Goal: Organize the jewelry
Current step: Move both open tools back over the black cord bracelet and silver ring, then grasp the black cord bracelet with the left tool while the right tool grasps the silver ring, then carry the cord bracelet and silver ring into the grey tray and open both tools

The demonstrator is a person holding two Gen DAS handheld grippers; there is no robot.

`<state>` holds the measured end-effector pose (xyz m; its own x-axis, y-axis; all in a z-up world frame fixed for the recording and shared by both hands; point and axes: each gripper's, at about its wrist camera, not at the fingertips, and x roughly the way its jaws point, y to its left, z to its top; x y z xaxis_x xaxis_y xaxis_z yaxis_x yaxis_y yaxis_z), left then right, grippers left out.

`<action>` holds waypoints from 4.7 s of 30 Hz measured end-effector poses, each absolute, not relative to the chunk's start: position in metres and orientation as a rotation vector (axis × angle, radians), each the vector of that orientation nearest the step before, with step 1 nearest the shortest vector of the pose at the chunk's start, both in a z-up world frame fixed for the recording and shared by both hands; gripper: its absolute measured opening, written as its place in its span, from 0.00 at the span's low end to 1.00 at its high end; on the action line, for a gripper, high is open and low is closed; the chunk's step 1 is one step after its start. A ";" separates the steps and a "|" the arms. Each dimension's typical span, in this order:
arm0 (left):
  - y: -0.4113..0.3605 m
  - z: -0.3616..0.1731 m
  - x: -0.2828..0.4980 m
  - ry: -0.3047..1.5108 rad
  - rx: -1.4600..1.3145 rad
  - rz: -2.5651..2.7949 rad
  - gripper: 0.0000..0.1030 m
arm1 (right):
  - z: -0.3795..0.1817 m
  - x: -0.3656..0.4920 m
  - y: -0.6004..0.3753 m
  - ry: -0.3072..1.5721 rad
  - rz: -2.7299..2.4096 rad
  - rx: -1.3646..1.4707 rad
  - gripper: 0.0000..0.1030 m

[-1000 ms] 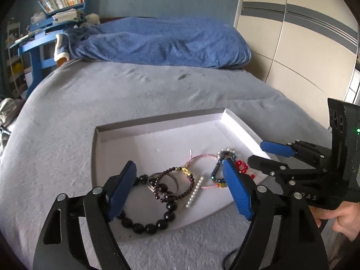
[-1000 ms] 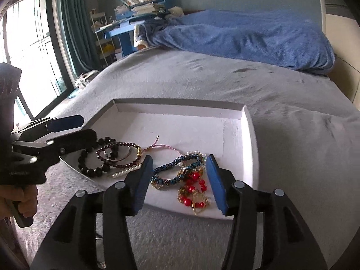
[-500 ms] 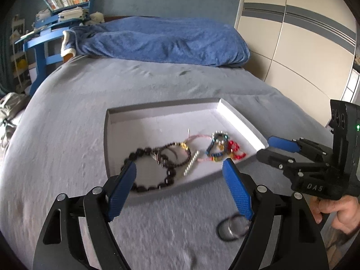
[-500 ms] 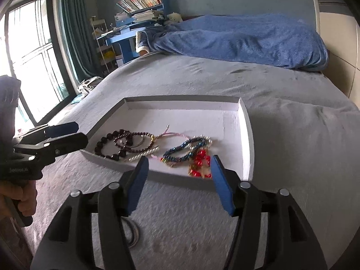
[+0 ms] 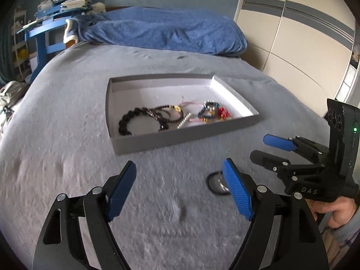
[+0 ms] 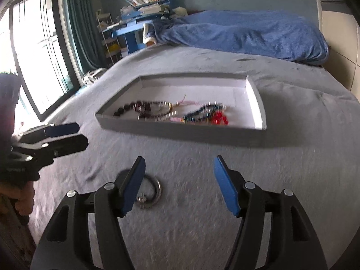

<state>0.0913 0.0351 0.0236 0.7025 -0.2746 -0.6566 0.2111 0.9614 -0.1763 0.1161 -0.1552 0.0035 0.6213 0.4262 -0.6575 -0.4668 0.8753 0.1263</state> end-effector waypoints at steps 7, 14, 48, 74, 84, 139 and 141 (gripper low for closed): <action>0.029 0.015 0.084 0.758 -0.053 -0.276 0.77 | -0.007 0.120 -0.171 0.766 0.463 -0.004 0.64; 0.023 0.004 0.084 0.792 -0.021 -0.280 0.77 | -0.012 0.122 -0.194 0.783 0.390 0.088 0.64; 0.007 0.012 0.084 0.786 -0.021 -0.436 0.03 | -0.010 0.113 -0.176 0.791 0.487 0.050 0.64; 0.043 -0.006 0.094 0.894 -0.032 -0.271 0.03 | -0.026 0.108 -0.089 0.872 0.728 -0.213 0.45; 0.051 -0.017 0.100 0.940 -0.057 -0.221 0.03 | -0.016 0.111 -0.127 0.840 0.608 -0.113 0.45; 0.051 0.065 0.147 0.595 -0.147 -0.369 0.03 | 0.043 0.181 -0.157 0.658 0.557 0.006 0.45; 0.051 0.063 0.155 0.595 -0.148 -0.367 0.03 | 0.042 0.189 -0.155 0.659 0.555 -0.003 0.45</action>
